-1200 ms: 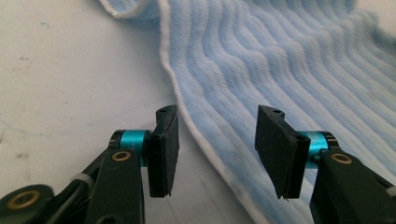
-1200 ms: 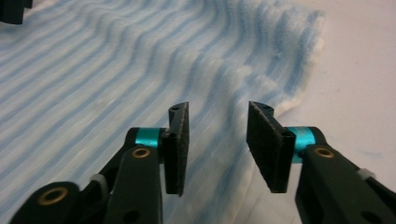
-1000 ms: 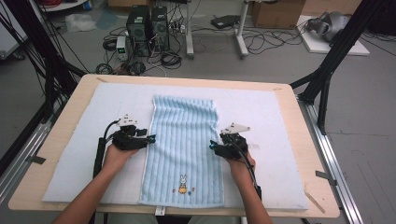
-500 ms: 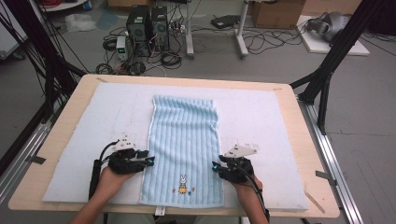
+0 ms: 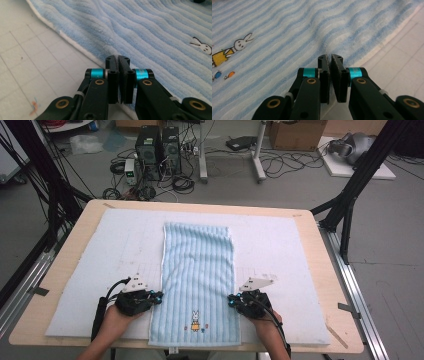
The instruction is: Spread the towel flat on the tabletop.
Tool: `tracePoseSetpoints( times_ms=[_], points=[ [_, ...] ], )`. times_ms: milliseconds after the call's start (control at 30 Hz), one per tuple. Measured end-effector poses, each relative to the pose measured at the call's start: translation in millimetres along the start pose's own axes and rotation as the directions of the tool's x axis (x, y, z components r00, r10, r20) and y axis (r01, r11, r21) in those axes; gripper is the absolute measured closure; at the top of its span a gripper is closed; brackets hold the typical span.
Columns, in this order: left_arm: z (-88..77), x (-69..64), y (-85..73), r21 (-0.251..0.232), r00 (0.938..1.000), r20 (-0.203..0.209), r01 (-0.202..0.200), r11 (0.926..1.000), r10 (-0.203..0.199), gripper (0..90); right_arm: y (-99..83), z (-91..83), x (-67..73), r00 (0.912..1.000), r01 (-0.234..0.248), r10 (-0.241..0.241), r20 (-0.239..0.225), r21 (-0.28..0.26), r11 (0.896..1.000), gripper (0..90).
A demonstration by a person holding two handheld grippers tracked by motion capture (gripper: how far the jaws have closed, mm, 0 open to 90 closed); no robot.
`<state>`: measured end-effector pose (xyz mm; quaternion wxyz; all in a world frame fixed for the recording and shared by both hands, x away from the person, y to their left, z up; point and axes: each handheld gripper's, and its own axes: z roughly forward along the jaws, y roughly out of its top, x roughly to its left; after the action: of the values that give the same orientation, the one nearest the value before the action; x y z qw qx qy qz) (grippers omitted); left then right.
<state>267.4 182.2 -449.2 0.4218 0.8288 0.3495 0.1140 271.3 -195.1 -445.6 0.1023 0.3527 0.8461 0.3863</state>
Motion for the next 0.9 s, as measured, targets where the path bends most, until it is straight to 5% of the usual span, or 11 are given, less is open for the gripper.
tracePoseSetpoints(
  times_ms=[500,700,767,900],
  points=[
    [-34.0,-20.1,-27.1,0.030,0.9962,0.084,-0.023,0.9993,0.021,85.7,-24.3,-25.2,38.3,0.9937,0.029,-0.024,-0.109,0.046,0.998,85.0],
    [-34.3,-6.7,-21.4,-0.019,0.9973,0.037,0.064,0.9977,-0.064,55.9,-18.5,-25.2,33.8,0.9972,-0.040,0.038,-0.063,-0.022,0.999,58.3],
    [-34.9,2.8,-16.4,-0.047,0.9951,0.016,0.098,0.9941,-0.097,54.6,-13.5,-20.5,31.4,0.9977,-0.054,0.052,-0.043,-0.037,0.998,57.4],
    [-37.6,18.0,-8.5,-0.099,0.9897,-0.020,0.139,0.9853,-0.142,54.7,-2.0,-3.3,37.9,0.9989,0.014,-0.015,-0.044,-0.023,1.000,64.4]
  ],
)
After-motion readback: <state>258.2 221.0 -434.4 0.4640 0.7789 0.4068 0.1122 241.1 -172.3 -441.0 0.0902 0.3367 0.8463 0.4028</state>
